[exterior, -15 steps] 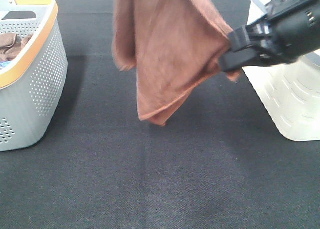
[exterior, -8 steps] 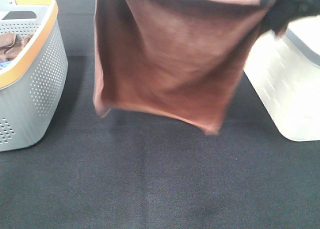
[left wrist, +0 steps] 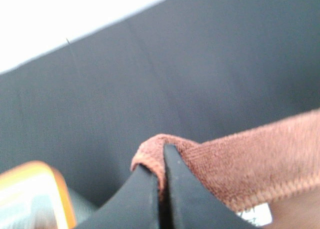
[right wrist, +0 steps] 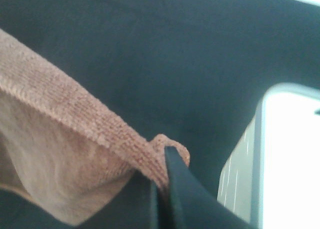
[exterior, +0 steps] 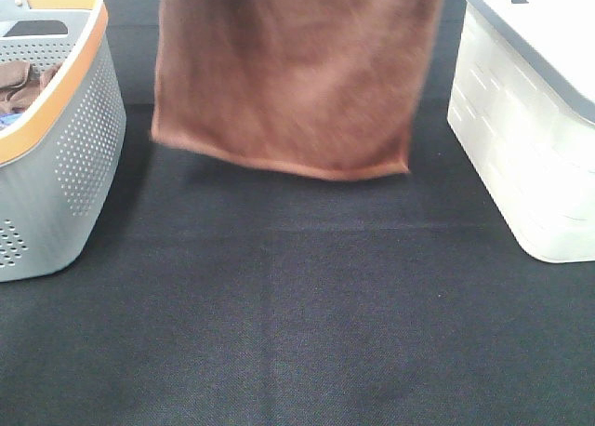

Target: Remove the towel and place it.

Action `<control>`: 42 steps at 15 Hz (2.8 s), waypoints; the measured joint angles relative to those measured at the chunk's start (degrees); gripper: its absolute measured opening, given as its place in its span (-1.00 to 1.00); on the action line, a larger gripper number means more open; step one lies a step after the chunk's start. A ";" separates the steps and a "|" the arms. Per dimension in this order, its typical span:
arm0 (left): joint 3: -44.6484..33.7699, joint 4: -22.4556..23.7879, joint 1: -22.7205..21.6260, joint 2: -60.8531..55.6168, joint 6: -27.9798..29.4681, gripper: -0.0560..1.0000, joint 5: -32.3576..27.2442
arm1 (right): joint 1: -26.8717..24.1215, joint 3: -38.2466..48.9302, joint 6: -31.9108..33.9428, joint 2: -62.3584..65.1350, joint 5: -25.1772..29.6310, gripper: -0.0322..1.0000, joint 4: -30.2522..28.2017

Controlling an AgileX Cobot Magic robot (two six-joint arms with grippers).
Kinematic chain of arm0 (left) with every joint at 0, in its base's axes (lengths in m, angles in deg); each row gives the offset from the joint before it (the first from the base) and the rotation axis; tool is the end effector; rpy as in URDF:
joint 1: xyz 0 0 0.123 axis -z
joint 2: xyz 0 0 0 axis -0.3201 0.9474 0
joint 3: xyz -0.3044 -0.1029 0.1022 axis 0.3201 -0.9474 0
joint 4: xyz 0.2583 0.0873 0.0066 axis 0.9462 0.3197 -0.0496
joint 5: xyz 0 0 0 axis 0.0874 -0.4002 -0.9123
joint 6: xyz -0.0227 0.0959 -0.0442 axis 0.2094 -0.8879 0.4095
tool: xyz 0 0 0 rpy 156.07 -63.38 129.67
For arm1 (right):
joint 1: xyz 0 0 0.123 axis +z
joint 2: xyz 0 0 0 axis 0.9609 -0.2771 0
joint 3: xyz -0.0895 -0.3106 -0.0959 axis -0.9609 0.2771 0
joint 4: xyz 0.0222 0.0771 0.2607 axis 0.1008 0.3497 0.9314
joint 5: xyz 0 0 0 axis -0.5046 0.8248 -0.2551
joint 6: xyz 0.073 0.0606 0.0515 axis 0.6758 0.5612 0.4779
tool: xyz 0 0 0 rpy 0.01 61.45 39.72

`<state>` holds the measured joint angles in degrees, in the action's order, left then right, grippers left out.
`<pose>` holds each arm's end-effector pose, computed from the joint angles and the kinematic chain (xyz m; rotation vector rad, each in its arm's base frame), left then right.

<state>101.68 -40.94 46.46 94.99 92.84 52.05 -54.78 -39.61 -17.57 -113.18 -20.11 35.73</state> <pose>0.4489 -0.2093 0.4271 0.4602 1.9509 -0.0059 0.3855 0.1265 0.4018 -0.4623 2.0303 0.0453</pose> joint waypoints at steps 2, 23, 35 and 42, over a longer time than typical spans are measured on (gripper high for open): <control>0.00 0.57 -3.44 2.64 1.20 -0.89 9.34 | 0.00 -5.16 0.00 -6.07 -3.21 -0.94 -1.60; 0.00 -24.18 -1.66 16.44 -5.04 -0.89 -36.67 | 0.06 -13.41 -1.20 -24.18 40.51 -0.94 10.89; -19.60 -24.29 4.47 15.07 -4.93 -0.89 -37.07 | 0.40 -1.95 -4.47 -24.18 44.81 -0.94 21.03; -23.78 -25.84 4.53 15.01 -4.93 -0.40 -37.13 | 0.52 2.81 -4.47 -24.18 44.81 0.19 22.29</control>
<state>77.90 -66.78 50.99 110.00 87.92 14.93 -54.26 -36.80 -22.04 -137.36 24.70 58.01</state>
